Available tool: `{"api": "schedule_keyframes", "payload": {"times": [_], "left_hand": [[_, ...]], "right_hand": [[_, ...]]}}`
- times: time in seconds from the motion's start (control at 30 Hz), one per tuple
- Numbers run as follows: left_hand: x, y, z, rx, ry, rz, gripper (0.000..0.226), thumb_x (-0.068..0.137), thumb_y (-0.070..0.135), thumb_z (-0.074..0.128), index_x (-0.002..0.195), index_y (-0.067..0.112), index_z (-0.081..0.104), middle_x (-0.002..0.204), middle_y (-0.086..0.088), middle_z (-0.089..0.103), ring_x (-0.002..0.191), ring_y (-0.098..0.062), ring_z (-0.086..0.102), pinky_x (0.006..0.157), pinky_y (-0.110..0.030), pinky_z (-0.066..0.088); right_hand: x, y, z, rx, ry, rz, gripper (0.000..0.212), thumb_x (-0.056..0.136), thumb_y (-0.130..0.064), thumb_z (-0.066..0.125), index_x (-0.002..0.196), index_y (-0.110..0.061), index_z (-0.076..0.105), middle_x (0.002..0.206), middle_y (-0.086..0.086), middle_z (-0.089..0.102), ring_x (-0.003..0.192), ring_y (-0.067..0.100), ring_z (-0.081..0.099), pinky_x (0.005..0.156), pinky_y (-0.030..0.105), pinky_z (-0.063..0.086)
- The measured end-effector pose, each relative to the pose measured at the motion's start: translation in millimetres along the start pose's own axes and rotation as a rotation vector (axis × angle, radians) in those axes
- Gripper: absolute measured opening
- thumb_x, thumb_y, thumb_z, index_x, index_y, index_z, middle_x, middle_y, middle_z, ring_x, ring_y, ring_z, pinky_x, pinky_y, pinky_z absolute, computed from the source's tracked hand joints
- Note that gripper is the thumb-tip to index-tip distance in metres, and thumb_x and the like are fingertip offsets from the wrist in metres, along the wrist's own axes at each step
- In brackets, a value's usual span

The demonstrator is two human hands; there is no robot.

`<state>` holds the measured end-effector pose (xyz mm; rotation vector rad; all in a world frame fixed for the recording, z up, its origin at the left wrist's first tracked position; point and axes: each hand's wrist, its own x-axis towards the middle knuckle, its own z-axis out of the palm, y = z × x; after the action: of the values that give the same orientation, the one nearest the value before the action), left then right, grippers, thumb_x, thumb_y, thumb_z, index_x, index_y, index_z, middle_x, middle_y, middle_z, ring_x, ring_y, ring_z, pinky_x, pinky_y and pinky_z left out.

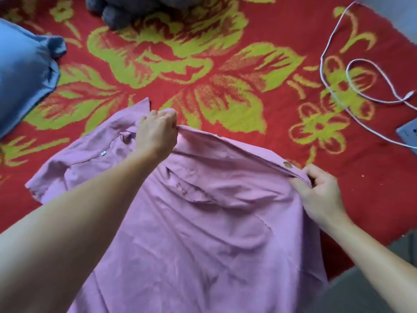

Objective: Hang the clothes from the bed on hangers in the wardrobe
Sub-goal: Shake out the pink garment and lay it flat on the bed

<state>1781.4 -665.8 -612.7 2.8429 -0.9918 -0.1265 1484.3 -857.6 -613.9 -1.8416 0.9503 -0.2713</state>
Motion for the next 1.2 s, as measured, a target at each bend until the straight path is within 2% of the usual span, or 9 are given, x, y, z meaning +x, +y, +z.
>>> {"api": "schedule_keyframes", "payload": {"times": [0.23,0.37,0.47,0.53,0.63,0.8,0.87,0.97,1.2], "left_hand": [[-125,-95,-28,0.160,-0.103,-0.069,0.007,0.080,0.008,0.056,0.083,0.007,0.062,0.082,-0.020,0.065,0.083,-0.040,0.060,0.061,-0.043,0.047],[-196,-133,-12,0.239,-0.376,-0.208,0.017,0.087,0.014,0.051,0.099,0.016,0.062,0.104,-0.011,0.065,0.102,-0.034,0.058,0.075,-0.042,0.048],[-218,-144,0,0.206,-0.524,-0.342,0.027,0.086,0.017,0.050,0.110,0.019,0.063,0.115,-0.010,0.062,0.111,-0.032,0.057,0.082,-0.039,0.047],[-213,-145,5,0.017,-0.401,-0.476,0.027,0.086,0.020,0.054,0.111,0.017,0.065,0.115,-0.015,0.063,0.109,-0.034,0.058,0.086,-0.040,0.049],[-179,-151,13,-0.265,-0.215,-0.619,0.037,0.087,0.026,0.059,0.120,0.011,0.060,0.120,-0.019,0.062,0.111,-0.037,0.058,0.094,-0.043,0.046],[-115,-144,35,-0.732,-0.036,-0.835,0.056,0.082,0.028,0.072,0.129,0.004,0.051,0.118,-0.012,0.060,0.110,-0.023,0.057,0.092,-0.028,0.048],[-101,-136,48,-0.888,-0.056,-0.869,0.024,0.076,0.018,0.074,0.095,0.009,0.063,0.082,-0.005,0.059,0.085,-0.015,0.055,0.059,-0.016,0.047],[-87,-135,57,-0.841,-0.053,-0.825,0.017,0.061,0.024,0.067,0.057,0.012,0.055,0.067,-0.005,0.048,0.072,-0.013,0.048,0.057,-0.030,0.040],[-1,-165,19,-0.748,0.213,-0.790,0.008,0.069,0.022,0.054,0.068,0.017,0.060,0.070,0.002,0.054,0.071,-0.012,0.050,0.059,-0.032,0.042]], "right_hand": [[-109,-40,45,-0.509,-0.512,-0.308,0.025,0.065,-0.044,0.050,0.083,-0.032,0.037,0.070,-0.009,0.052,0.065,0.018,0.051,0.058,0.034,0.040],[-200,-8,99,-0.633,-0.899,-0.278,0.036,0.077,-0.047,0.043,0.112,-0.041,0.039,0.115,-0.009,0.055,0.102,0.018,0.057,0.083,0.035,0.042],[-229,45,118,-0.632,-0.937,-0.244,0.042,0.095,-0.043,0.024,0.117,-0.055,0.058,0.123,-0.018,0.061,0.101,0.016,0.065,0.117,0.034,0.007],[-231,53,121,-0.475,-1.123,-0.161,0.037,0.095,-0.030,0.036,0.124,-0.037,0.057,0.123,-0.012,0.061,0.103,0.014,0.064,0.110,0.030,0.036],[-211,33,124,-0.511,-0.651,-0.167,0.018,0.079,-0.037,0.047,0.094,-0.035,0.056,0.091,-0.011,0.063,0.081,0.012,0.062,0.067,0.028,0.046],[-111,5,126,-0.487,-0.029,-0.122,0.025,0.084,-0.031,0.066,0.109,-0.027,0.065,0.109,-0.004,0.062,0.101,0.020,0.058,0.078,0.034,0.048],[-69,-1,131,-0.490,-0.055,0.019,0.050,0.081,-0.043,0.069,0.127,-0.029,0.055,0.118,-0.001,0.058,0.108,0.023,0.057,0.087,0.039,0.048],[-28,-7,145,-0.630,-0.340,0.117,0.040,0.076,-0.050,0.067,0.113,-0.034,0.063,0.104,-0.001,0.067,0.102,0.026,0.062,0.081,0.037,0.050],[90,-58,136,-0.498,-0.025,-0.097,0.025,0.078,-0.027,0.057,0.090,-0.015,0.075,0.090,0.012,0.073,0.089,0.029,0.068,0.073,0.032,0.051]]}}
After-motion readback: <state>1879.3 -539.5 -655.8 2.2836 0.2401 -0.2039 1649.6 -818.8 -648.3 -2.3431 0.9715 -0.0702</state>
